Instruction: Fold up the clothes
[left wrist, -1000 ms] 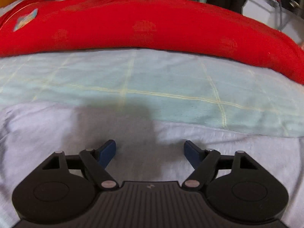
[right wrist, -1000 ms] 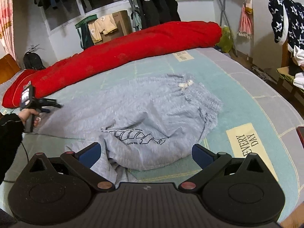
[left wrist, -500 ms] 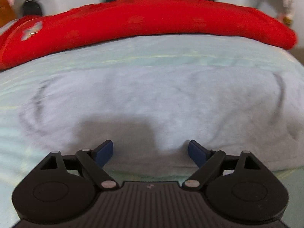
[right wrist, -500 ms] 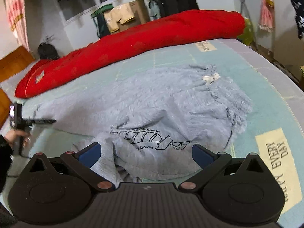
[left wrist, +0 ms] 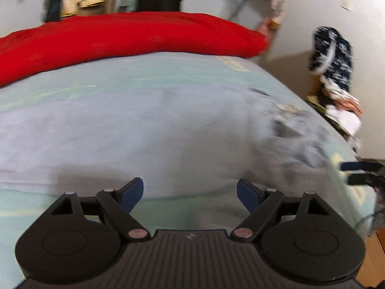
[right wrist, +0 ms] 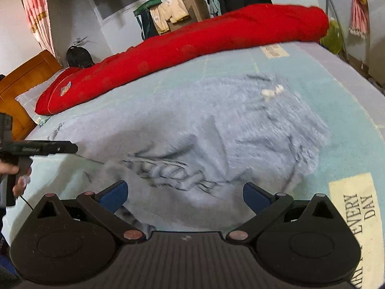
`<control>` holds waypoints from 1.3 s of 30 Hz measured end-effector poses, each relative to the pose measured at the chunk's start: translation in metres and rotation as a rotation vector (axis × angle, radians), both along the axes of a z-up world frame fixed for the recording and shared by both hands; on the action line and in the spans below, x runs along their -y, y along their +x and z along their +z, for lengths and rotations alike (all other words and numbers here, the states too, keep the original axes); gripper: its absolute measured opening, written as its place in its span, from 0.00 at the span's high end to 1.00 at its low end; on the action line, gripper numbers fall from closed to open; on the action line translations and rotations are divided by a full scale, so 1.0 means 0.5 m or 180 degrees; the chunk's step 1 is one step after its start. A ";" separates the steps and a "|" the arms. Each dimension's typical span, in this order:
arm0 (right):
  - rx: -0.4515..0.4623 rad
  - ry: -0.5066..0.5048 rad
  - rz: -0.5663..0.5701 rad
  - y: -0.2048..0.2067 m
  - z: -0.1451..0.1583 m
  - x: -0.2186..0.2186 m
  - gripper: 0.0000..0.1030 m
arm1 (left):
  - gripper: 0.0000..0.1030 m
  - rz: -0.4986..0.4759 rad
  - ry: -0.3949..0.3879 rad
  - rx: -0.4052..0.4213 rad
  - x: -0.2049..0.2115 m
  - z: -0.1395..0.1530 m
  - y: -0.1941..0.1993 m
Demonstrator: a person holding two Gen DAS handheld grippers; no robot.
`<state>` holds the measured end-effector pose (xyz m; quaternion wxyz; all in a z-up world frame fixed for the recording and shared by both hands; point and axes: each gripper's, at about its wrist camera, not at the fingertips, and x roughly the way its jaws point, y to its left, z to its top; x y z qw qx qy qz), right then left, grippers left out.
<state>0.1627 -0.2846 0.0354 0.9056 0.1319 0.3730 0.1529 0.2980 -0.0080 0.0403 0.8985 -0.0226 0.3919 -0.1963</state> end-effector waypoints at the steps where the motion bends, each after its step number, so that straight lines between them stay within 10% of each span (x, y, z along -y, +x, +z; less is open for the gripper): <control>1: -0.0022 0.0049 -0.0019 -0.001 -0.008 0.017 0.00 | 0.17 -0.0049 0.0007 0.0008 0.031 -0.002 -0.013; 16: -0.0320 0.1942 -0.0718 0.109 -0.165 0.261 0.00 | 0.17 0.0615 0.0218 -0.0147 0.115 -0.004 -0.099; 39: -0.0118 0.2345 -0.1086 0.099 -0.193 0.183 0.00 | 0.17 0.0354 -0.0450 -0.0242 -0.030 -0.079 -0.081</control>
